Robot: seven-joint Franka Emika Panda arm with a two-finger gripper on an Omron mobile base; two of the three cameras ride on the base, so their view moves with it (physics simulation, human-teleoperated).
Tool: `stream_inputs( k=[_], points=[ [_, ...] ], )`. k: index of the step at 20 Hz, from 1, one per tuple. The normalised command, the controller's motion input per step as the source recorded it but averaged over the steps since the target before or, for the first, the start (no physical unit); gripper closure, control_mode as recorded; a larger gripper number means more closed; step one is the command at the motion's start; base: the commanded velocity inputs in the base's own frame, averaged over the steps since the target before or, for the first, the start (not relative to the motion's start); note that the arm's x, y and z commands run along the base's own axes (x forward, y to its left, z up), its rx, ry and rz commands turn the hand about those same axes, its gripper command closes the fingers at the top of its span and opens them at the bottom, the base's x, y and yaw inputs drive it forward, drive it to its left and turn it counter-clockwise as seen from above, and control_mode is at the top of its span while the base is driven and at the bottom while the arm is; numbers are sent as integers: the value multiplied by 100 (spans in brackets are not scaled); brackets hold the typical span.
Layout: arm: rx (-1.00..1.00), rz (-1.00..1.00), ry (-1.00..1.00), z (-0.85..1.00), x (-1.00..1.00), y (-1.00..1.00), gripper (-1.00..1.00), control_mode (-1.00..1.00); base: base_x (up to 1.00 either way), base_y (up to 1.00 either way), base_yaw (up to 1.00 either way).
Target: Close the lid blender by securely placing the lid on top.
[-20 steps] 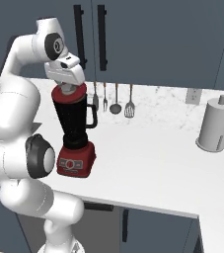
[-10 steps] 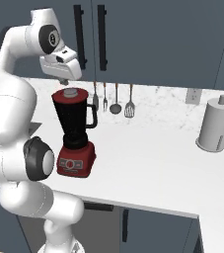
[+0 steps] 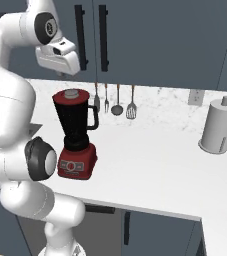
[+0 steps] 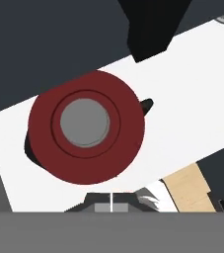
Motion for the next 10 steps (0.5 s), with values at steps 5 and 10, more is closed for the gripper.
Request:
stream_inputs(
  k=[5, 10],
  points=[
    [0, 0, -25, -9, -50, -5, 100, -100, 0, 0, 0],
    [0, 0, -38, -32, -52, -17, 100, -100, 0, 0, 0]
  ],
)
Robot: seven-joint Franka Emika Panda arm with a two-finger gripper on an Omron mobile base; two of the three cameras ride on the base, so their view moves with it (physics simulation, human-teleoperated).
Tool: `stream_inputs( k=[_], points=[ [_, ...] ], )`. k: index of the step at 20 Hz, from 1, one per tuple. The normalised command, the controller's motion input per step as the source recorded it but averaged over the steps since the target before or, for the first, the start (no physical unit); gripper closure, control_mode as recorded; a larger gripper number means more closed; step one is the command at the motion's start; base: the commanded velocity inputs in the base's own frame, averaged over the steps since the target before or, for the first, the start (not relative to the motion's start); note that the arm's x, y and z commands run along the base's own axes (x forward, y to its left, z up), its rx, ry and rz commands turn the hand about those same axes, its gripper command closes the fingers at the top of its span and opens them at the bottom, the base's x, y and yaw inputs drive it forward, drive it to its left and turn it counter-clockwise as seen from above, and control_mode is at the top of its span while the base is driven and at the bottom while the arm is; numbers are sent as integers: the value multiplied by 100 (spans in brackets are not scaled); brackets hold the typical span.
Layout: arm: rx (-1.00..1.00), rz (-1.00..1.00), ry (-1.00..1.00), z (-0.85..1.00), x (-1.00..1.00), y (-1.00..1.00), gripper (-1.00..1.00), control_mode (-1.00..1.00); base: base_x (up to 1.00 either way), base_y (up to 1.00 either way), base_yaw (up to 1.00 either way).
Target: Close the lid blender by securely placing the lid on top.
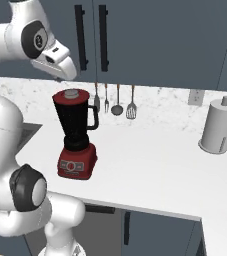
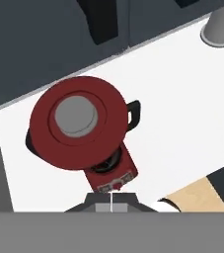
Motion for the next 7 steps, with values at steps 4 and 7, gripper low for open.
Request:
stream_inputs(
  k=[4, 7],
  points=[
    [0, 2, -45, -24, -55, -21, 100, -100, 0, 0, 0],
    [0, 1, -44, -10, -55, -23, 100, -100, 0, 0, 0]
  ],
)
